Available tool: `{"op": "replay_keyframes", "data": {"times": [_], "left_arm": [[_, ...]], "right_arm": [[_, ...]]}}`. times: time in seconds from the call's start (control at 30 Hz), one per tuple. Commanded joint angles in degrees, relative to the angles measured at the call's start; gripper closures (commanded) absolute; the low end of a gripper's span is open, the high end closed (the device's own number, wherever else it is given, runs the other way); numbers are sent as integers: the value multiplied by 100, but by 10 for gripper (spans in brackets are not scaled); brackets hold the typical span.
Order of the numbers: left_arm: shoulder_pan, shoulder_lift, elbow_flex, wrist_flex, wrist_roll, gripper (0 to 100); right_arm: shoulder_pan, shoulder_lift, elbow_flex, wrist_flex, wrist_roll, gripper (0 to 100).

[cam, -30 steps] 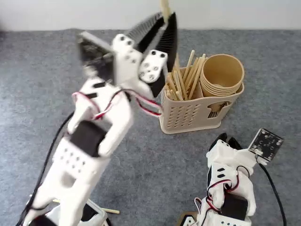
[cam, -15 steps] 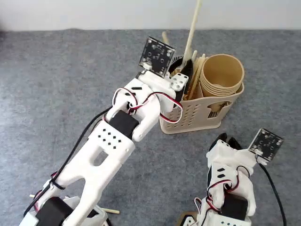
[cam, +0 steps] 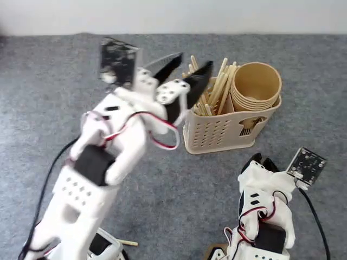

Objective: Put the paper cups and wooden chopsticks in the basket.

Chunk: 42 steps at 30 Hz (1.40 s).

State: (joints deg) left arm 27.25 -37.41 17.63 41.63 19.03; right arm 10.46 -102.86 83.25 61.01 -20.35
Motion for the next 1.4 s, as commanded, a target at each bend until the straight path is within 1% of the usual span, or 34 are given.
{"op": "replay_keyframes", "data": {"times": [0.0, 0.17, 0.37, 0.43, 0.5, 0.67, 0.8, 1.0, 1.1, 1.27, 1.37], "left_arm": [[-281, -466, -286, 985, -105, 798], [-475, -651, -277, 2541, -1029, 798], [-1046, -677, -277, 3912, -2022, 798], [-1336, -651, -251, 4316, -2189, 798], [-1626, -686, -48, 4554, -2198, 798], [-2593, -703, 752, 4721, -2189, 798], [-3754, -703, 1191, 4738, -2163, 798], [-5574, -703, 1930, 4738, -1380, 798], [-6365, -703, 2343, 4738, -1503, 798], [-7385, -703, 2765, 4712, -1732, 801], [-7912, -703, 2765, 4703, -1741, 859]], "right_arm": [[-40, -75, -18, 13, -18, 898], [-40, -75, -18, 13, -18, 898], [-40, -75, -18, 13, -18, 898], [-48, -75, -18, 13, -18, 898], [-57, -75, -18, 13, -18, 898], [-233, -75, 97, -31, -18, 898], [-233, -75, 149, -31, -18, 898], [-233, -75, 149, -31, -18, 898], [-277, -75, 149, -40, -18, 898], [-382, -75, 158, -40, -18, 898], [-382, -75, 158, -40, -18, 898]]}}
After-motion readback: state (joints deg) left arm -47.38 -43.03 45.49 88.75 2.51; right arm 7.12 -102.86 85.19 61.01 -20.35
